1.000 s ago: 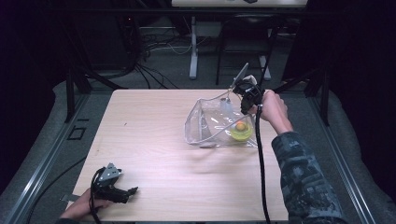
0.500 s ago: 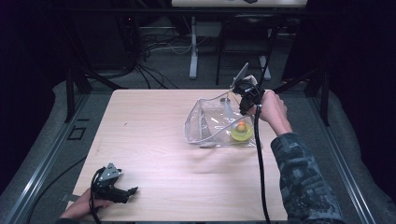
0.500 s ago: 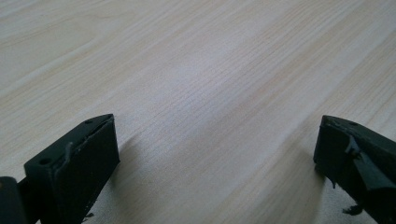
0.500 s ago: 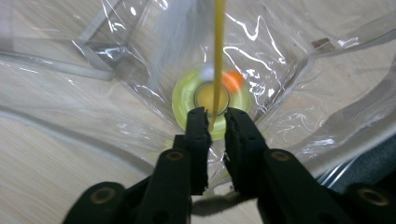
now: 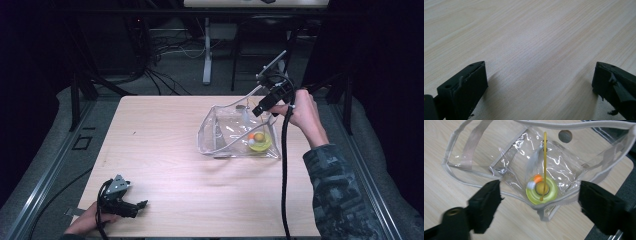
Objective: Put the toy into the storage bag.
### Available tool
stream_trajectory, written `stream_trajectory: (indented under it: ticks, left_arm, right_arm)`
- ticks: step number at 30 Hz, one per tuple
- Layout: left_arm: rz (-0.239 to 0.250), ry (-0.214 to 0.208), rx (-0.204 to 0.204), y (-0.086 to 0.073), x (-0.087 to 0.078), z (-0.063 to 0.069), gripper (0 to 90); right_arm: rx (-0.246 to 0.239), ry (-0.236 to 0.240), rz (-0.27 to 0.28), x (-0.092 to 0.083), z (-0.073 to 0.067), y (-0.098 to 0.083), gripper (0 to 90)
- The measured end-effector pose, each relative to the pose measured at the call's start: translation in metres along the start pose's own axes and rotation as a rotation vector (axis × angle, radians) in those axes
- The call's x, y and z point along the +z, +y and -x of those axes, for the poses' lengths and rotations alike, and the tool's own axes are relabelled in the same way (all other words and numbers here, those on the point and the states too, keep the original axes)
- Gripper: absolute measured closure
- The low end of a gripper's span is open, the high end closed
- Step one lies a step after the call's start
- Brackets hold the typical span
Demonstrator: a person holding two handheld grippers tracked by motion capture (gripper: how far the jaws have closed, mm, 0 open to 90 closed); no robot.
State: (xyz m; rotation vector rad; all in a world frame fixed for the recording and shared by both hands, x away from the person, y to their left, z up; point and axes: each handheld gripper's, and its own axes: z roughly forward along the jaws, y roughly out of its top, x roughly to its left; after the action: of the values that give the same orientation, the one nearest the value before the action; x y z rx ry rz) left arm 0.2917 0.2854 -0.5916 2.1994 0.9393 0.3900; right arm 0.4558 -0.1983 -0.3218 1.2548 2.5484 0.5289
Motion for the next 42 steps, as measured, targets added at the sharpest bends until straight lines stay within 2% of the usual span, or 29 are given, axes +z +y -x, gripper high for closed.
stream_trajectory:
  ticks: [7, 12, 16, 21, 27, 35, 36, 40, 42]
  left_arm:
    - [0.0, 0.0, 0.0, 0.0, 0.0, 0.0, 0.0]
    - [0.004, 0.001, -0.001, 0.0, 0.0, 0.0, 0.0]
    - [0.004, 0.001, -0.001, 0.0, 0.0, 0.0, 0.0]
    - [0.007, 0.003, -0.002, 0.0, 0.001, 0.0, 0.0]
    - [0.008, 0.004, -0.003, 0.0, 0.001, 0.0, 0.0]
    - [0.008, 0.003, -0.006, 0.0, 0.001, 0.001, 0.0]
    - [0.008, 0.004, -0.004, 0.0, 0.001, 0.0, 0.0]
    - [0.008, 0.004, -0.005, 0.0, 0.001, 0.0, 0.0]
    - [0.008, 0.004, -0.004, 0.0, 0.001, 0.0, 0.0]
  right_arm:
    - [-0.013, -0.002, 0.039, -0.013, -0.004, -0.017, 8.8]
    - [-0.026, -0.004, 0.062, -0.018, -0.008, -0.031, 0.7]
    - [-0.042, -0.017, 0.066, -0.018, -0.01, -0.046, 0.0]
    - [-0.028, -0.033, 0.072, -0.015, -0.008, -0.064, 0.0]
    - [-0.008, -0.028, 0.086, -0.001, -0.004, -0.082, 0.1]
    - [0.008, 0.009, 0.025, 0.033, -0.001, -0.1, 0.0]
    - [0.018, 0.011, 0.022, 0.04, -0.001, -0.104, 0.0]
    - [0.023, 0.012, 0.019, 0.049, 0.002, -0.11, 0.0]
    - [0.035, 0.028, 0.027, 0.056, 0.005, -0.115, 0.0]
